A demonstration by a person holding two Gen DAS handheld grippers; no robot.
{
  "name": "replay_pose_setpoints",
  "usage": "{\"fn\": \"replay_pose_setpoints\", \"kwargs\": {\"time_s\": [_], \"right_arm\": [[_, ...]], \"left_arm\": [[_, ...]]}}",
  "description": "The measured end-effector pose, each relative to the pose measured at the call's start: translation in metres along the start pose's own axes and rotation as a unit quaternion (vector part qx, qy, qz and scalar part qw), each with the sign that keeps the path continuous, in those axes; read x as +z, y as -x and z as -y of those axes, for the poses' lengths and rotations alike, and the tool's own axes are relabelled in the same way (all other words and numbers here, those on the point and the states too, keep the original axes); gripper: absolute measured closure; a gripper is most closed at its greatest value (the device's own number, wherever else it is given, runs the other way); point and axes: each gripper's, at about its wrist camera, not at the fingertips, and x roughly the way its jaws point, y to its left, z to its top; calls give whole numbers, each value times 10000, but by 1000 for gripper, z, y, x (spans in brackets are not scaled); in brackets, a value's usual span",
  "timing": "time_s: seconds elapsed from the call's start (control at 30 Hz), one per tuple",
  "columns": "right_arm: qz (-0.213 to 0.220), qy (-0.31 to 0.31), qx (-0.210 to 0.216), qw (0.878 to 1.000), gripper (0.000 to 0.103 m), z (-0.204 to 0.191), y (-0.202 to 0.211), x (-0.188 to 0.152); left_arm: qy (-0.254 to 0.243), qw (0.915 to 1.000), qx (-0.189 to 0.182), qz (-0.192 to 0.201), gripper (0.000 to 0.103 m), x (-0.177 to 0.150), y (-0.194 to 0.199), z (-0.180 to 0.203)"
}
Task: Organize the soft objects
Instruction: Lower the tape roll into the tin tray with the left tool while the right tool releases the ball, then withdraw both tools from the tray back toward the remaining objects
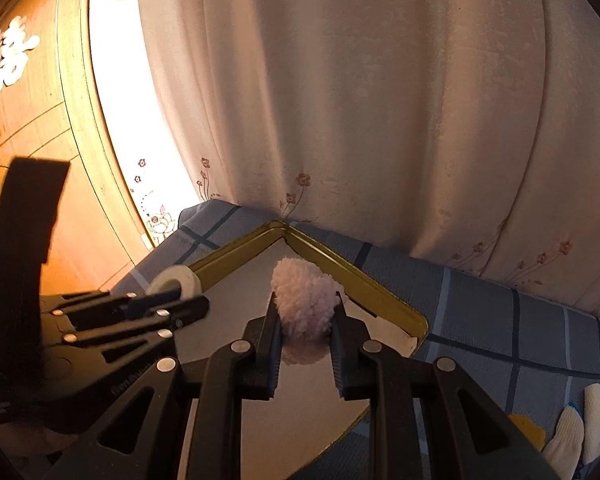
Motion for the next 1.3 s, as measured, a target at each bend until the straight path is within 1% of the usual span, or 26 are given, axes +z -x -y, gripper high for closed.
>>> {"fn": "replay_pose_setpoints", "kwargs": {"time_s": [0.03,0.07,0.13,0.2,0.3,0.4,0.47,0.53,0.6,0.67,0.73,0.8,0.83,0.93,1.03,1.13,1.3], "right_arm": [[19,-64,17,10000,72,2,-1,1],[27,-125,39,9999,62,4,-1,2],[55,-191,111,9997,53,7,0,2],[169,-187,157,9996,52,8,5,2],[351,-186,138,9991,51,15,20,-2],[547,-299,241,9978,48,28,42,-11],[692,-341,268,9967,45,39,60,-19],[840,-385,237,9954,42,52,79,-30],[1026,-463,136,9936,40,73,107,-50],[1195,-571,-11,9912,36,94,130,-70],[1354,-728,-223,9879,34,113,153,-94],[1465,-860,-412,9846,32,129,168,-114],[1531,-948,-518,9823,31,138,179,-130],[1556,-1041,-763,9794,31,154,194,-162],[1588,-1132,-865,9770,31,164,203,-189],[1537,-1243,-908,9760,30,176,205,-209],[1540,-1443,-1027,9721,30,195,209,-235]], "left_arm": [[-27,10000,-6,-20,83,0,-2,1],[-65,10000,-12,-58,79,1,-5,3],[-132,9999,54,-50,58,1,-7,6],[-159,9998,100,-35,51,-1,-7,8],[-201,9996,133,125,41,-3,-1,11],[-191,9993,128,299,39,-6,11,14],[-181,9986,115,478,35,-9,21,16],[-198,9970,57,751,30,-15,37,20],[-210,9941,21,1066,27,-23,53,25],[-217,9909,-97,1325,24,-34,68,30],[-249,9878,-204,1526,22,-49,80,37],[-296,9855,-335,1634,21,-63,87,47],[-332,9847,-413,1662,20,-70,89,52],[-383,9838,-598,1648,19,-92,90,69],[-479,9833,-702,1608,19,-111,88,87],[-598,9831,-740,1566,19,-124,85,105],[-971,9810,-810,1475,19,-139,80,138]]}}
